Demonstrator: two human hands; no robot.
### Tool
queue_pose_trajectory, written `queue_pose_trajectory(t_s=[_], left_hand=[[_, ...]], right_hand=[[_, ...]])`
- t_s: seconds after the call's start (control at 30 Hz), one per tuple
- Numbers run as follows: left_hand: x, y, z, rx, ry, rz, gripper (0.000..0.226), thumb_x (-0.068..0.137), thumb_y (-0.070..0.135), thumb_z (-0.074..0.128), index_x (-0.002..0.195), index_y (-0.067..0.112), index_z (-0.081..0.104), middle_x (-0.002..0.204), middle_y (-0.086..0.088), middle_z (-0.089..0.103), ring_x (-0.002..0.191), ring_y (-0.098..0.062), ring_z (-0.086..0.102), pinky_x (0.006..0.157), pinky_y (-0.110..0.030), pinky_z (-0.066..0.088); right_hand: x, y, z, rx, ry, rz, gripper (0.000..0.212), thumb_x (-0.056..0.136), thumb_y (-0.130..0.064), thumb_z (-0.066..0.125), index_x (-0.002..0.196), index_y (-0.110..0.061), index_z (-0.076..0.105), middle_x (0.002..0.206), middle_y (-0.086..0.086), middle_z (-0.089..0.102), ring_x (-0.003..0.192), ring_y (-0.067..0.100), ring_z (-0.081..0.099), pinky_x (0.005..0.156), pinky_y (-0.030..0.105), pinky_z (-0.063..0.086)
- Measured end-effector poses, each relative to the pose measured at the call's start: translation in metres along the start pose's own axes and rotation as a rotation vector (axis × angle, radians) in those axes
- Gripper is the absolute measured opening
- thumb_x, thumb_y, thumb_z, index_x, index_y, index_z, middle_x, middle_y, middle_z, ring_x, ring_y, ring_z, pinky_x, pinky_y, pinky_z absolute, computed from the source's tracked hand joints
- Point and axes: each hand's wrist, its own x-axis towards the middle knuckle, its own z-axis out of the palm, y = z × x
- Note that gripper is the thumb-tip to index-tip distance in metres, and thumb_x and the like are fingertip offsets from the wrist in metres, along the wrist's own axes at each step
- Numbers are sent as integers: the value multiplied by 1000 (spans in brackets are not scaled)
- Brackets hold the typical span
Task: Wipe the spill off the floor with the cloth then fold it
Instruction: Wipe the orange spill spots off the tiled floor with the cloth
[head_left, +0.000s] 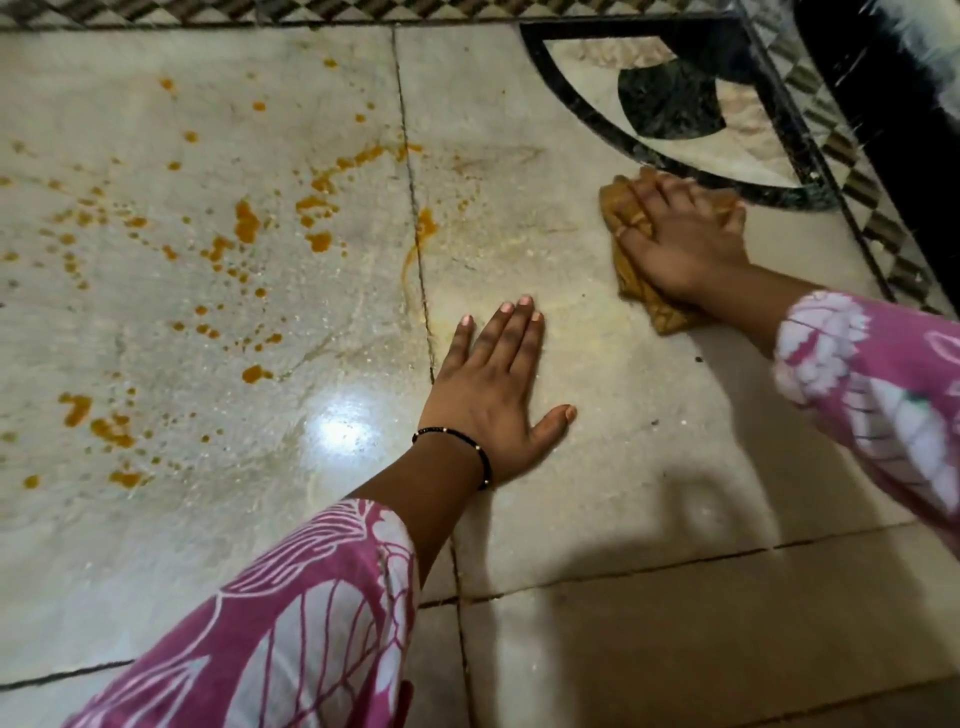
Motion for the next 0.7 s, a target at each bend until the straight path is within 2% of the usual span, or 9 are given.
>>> queue_pose_trajectory(t_s=[0.17,0.3,0.37,0.43,0.57,0.63,0.7], left_hand=[[-1,3,-6,-27,28,-84,100,83,71,28,150,5,-8,158,-13,-14,146,-25,-12,118,-45,-6],[-4,4,-6,-30,49,-183,113,77,78,30,148,-1,-7,156,-21,-14,145,-31,-15,117,-47,-7],[-4,3,-4,-51,44,-204,112,78,79,28,148,-2,-7,156,-21,-13,145,-30,-14,118,-45,-8],[-4,3,-4,-84,49,-202,109,81,78,26,148,-1,-7,157,-19,-12,146,-28,-13,118,-42,-9],[-5,2,-4,-94,56,-213,104,83,75,25,149,0,-6,158,-17,-11,146,-26,-13,118,-41,-10],[-4,3,-4,-79,49,-207,103,84,74,25,149,0,-4,158,-17,-10,146,-27,-13,118,-41,-9],[-3,3,-4,-70,43,-212,104,83,75,25,149,0,-4,158,-18,-9,146,-27,-11,119,-42,-7]], right_hand=[[-27,-48,8,-58,-30,-286,67,89,-58,25,150,-36,10,160,-5,6,146,21,3,113,57,1],[-82,-14,17,-85,-1,-511,71,82,-61,23,149,-40,16,159,-11,11,146,15,9,114,52,6],[-87,17,18,-23,23,-491,66,83,-56,27,147,-43,21,157,-11,16,145,16,14,113,51,11],[-67,37,14,51,44,-369,65,82,-55,26,146,-44,20,157,-10,18,144,16,16,112,51,12],[0,18,4,88,80,-99,62,90,-56,25,149,-36,20,159,-7,15,145,19,11,114,51,5],[16,-19,1,73,67,-111,57,96,-50,29,149,-32,20,159,-6,13,145,20,10,114,52,5],[9,-59,4,40,31,-244,55,97,-46,32,149,-30,21,159,-5,13,145,20,10,115,52,6]])
